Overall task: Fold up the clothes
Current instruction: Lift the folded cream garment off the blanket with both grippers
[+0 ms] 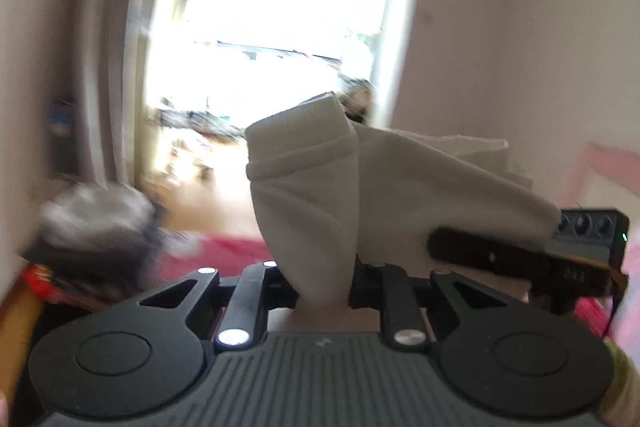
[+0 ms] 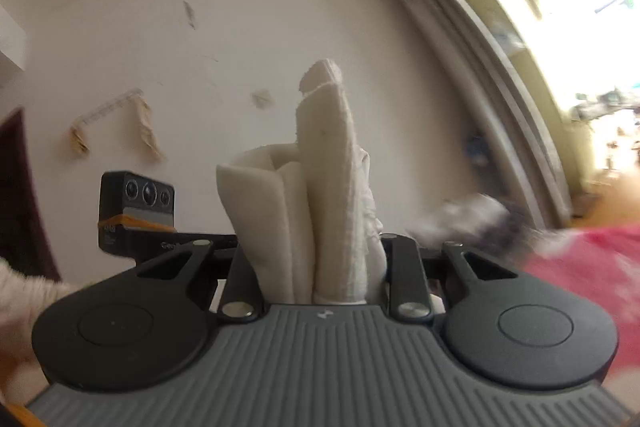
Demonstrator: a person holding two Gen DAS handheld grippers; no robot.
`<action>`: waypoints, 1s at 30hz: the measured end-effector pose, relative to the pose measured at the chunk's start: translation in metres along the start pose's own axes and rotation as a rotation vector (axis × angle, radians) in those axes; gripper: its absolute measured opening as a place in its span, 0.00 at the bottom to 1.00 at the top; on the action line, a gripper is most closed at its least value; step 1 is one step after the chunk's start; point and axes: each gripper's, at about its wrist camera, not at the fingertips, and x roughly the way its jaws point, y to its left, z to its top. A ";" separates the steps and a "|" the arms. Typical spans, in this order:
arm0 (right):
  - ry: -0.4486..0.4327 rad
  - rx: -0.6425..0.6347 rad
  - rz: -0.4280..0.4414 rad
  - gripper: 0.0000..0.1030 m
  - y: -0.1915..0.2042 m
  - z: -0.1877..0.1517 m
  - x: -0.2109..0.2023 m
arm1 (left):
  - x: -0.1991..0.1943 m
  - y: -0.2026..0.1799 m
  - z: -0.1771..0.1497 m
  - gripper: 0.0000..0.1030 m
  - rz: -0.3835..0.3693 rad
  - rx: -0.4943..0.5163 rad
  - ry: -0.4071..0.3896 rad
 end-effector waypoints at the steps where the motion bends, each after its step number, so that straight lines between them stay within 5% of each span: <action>1: 0.009 -0.011 0.026 0.23 0.002 0.011 0.020 | -0.008 0.011 0.011 0.19 0.025 -0.017 -0.026; 7: 0.044 -0.065 0.116 0.23 0.035 0.033 0.133 | -0.059 0.110 0.030 0.19 0.069 -0.106 -0.149; 16: 0.039 0.039 0.167 0.23 0.067 -0.039 0.256 | -0.112 0.244 0.002 0.19 0.016 -0.142 -0.117; 30: 0.081 0.391 0.131 0.23 0.053 -0.158 0.310 | -0.083 0.347 -0.074 0.19 -0.001 -0.287 0.022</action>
